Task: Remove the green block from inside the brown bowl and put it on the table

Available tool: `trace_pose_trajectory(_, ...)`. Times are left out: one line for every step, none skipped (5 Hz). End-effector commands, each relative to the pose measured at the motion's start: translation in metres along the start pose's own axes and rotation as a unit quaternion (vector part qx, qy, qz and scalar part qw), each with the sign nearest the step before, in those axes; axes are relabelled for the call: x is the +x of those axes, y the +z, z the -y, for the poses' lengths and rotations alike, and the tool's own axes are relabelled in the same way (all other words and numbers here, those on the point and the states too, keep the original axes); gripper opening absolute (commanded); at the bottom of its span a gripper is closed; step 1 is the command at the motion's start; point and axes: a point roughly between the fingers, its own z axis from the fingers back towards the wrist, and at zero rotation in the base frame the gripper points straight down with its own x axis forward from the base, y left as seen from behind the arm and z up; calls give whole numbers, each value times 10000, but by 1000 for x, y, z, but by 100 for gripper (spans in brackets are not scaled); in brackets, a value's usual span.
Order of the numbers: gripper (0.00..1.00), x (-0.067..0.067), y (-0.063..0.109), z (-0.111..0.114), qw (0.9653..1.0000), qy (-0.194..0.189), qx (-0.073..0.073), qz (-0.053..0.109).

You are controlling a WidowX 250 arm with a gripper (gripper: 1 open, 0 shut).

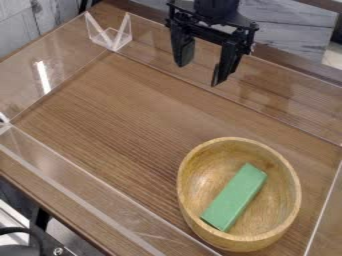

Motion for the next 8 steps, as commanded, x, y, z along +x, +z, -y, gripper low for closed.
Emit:
trace_pose_trajectory(100, -17, -9, 23, 9998, -213, -9, -59)
trace_pose_trajectory(100, -50, -35, 74, 9964, -840, 19, -113)
trace_pose_trajectory(100, -78, -54, 125, 9902, -1386, 120, 113)
trace_pose_trajectory(100, -79, -52, 101, 9915, -1275, 102, 245)
trace_pose_trajectory(100, -74, -60, 99, 9908, -1318, 84, 303)
trace_pose_trajectory(100, -71, -66, 97, 9907, -1321, 63, 332)
trace_pose_trajectory(100, -67, -71, 94, 9908, -1306, 37, 352)
trace_pose_trajectory(100, -63, -78, 92, 9909, -1294, 9, 364)
